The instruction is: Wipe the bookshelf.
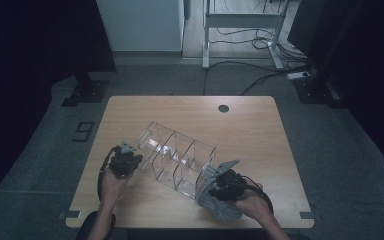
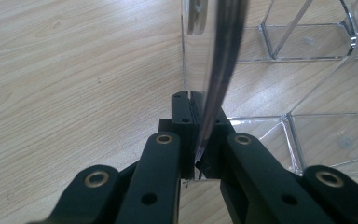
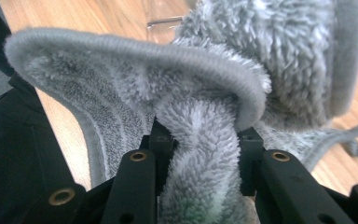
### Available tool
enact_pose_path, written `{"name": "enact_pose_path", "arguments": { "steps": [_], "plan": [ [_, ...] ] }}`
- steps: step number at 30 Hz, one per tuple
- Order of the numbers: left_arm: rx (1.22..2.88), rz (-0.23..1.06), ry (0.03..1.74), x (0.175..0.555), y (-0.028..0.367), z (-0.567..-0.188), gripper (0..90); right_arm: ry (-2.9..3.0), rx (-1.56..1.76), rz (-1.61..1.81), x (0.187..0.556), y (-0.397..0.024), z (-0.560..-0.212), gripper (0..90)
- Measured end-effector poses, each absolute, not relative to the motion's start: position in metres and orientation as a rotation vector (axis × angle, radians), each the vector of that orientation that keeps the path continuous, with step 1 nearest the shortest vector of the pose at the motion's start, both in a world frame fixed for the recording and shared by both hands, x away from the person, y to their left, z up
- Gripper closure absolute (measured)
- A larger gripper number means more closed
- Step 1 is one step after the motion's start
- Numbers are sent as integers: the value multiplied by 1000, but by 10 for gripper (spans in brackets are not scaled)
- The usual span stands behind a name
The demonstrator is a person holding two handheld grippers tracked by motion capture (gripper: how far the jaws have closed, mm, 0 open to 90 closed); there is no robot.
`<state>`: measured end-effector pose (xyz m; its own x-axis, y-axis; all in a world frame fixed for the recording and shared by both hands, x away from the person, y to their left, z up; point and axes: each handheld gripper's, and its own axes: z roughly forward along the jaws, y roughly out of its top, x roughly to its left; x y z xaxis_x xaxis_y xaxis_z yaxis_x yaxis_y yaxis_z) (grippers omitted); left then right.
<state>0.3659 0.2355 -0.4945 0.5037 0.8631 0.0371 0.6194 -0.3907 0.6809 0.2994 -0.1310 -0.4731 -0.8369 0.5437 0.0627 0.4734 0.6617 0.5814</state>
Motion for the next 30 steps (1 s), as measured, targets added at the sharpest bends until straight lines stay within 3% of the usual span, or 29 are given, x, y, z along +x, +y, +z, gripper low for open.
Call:
{"name": "enact_pose_path", "arguments": {
  "steps": [30],
  "plan": [
    [2147,522,1189,366,237,-496,866,2577,950,948,322,-189,-403,672]
  ]
}}
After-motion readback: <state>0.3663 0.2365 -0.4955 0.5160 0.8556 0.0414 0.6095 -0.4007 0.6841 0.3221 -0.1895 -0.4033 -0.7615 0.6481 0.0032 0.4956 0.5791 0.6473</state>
